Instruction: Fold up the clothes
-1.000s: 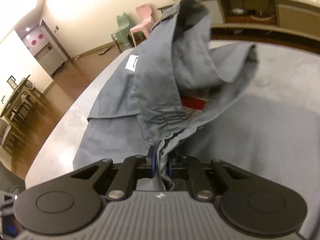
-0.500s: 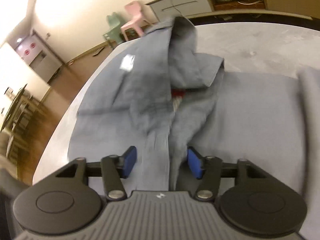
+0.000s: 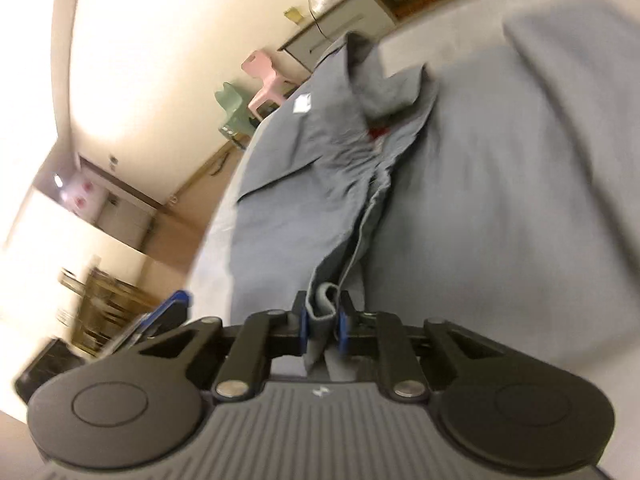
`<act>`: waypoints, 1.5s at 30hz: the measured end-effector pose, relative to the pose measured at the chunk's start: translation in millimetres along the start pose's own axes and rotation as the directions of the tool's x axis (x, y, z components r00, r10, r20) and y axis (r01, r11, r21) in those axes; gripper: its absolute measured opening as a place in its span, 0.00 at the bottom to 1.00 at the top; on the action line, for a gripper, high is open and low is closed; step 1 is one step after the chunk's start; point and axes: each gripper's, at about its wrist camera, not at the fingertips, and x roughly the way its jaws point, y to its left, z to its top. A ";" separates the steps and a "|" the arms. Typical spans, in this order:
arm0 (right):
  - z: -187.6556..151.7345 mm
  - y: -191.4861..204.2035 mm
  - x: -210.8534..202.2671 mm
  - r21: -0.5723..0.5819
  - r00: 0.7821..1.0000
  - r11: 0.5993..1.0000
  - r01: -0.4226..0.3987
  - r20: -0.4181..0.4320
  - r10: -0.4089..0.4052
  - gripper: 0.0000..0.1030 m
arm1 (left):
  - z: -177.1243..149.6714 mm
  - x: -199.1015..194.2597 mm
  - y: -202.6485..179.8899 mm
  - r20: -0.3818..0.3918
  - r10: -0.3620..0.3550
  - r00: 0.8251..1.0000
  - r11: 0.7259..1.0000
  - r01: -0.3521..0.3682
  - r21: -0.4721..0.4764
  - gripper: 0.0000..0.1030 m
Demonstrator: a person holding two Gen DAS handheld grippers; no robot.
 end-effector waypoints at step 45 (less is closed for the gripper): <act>165.9 -25.4 108.9 -0.150 0.949 0.938 0.314 0.055 -0.309 0.32 | 90.0 146.6 177.1 -0.123 -0.139 0.983 0.918 0.081 -0.388 0.48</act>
